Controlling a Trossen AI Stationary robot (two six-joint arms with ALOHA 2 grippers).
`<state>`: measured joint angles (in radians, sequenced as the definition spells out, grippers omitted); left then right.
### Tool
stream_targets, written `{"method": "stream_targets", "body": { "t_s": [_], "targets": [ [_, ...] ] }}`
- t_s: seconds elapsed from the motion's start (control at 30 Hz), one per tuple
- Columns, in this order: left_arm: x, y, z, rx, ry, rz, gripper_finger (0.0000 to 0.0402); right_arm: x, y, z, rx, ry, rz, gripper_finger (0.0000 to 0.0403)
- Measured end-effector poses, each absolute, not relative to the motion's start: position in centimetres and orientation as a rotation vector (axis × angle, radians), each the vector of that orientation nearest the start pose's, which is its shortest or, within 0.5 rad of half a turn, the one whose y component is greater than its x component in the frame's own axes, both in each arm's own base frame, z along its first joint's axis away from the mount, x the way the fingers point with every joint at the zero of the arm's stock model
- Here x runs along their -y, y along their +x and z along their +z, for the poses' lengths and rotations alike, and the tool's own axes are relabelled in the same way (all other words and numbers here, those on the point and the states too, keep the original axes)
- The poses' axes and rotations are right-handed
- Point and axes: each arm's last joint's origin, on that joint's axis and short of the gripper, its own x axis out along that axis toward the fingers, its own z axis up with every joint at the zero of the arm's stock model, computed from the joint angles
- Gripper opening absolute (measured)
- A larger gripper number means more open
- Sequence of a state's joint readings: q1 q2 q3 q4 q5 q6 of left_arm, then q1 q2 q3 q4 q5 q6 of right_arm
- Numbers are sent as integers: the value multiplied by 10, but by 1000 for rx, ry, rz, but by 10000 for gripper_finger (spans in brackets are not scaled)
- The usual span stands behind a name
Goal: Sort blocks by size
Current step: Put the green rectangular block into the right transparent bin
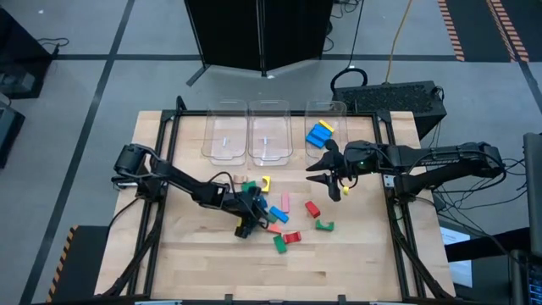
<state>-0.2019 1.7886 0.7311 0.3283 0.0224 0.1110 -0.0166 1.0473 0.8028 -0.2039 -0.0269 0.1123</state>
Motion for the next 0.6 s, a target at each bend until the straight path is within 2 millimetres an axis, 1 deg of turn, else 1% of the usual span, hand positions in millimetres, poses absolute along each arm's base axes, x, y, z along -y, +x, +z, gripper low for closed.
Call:
{"method": "stream_targets", "body": {
  "t_s": [0.27, 0.43, 0.6],
  "targets": [
    [65, 316, 114, -708, 193, -227, 176, -1, 227, 289, -452, 115, 4, 116],
    [65, 321, 119, -677, 248, -209, 176, -4, 227, 289, -454, 108, 15, 116],
    [61, 321, 118, -694, 240, -212, 176, -4, 227, 288, -462, 108, 14, 116]
  ]
}}
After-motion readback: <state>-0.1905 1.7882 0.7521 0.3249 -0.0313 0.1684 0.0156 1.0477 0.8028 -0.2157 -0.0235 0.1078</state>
